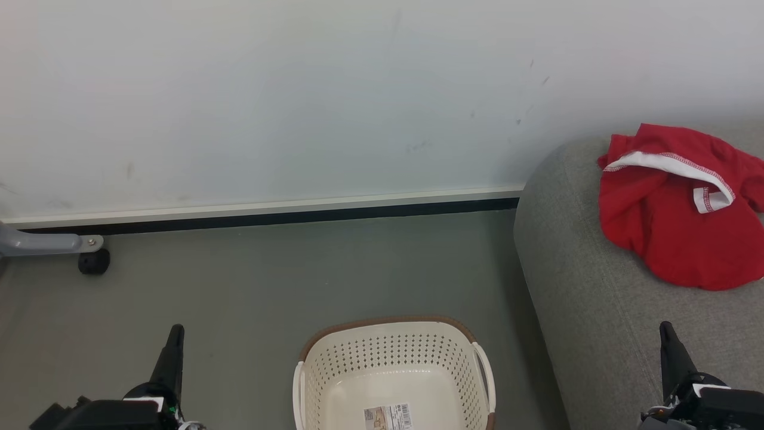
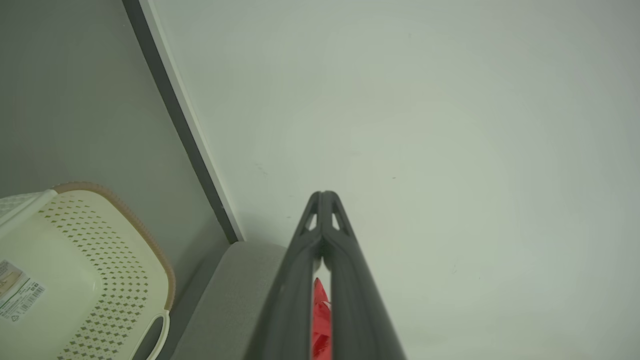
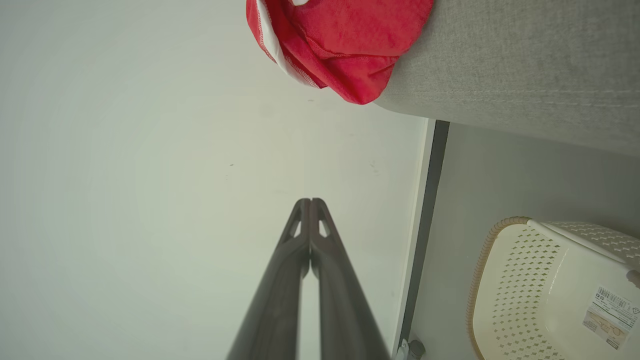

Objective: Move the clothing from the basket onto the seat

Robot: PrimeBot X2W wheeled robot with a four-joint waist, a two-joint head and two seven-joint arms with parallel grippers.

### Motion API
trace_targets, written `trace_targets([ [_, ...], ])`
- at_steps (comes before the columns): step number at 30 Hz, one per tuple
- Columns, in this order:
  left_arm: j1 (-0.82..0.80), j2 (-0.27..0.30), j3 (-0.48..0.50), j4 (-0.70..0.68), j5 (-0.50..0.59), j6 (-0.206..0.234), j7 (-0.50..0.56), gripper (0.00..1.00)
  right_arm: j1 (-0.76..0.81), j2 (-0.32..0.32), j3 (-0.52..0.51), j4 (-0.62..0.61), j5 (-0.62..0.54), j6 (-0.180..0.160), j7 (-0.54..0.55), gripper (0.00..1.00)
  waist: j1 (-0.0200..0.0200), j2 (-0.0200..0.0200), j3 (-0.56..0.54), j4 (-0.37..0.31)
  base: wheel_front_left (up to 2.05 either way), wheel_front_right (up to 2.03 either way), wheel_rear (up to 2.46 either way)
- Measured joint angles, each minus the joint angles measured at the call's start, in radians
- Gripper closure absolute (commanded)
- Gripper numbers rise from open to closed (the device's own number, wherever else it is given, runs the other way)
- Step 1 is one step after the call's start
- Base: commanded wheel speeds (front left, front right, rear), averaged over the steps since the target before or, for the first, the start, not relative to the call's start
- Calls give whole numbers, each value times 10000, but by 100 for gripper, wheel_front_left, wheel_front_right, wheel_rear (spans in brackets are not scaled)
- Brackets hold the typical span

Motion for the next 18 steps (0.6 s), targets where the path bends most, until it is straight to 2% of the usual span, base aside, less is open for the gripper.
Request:
trace_targets([
  [18,0,0,0,0,0,0,0,100,0,0,0,0,0,0,0,100,0,0,0,0,0,0,0],
])
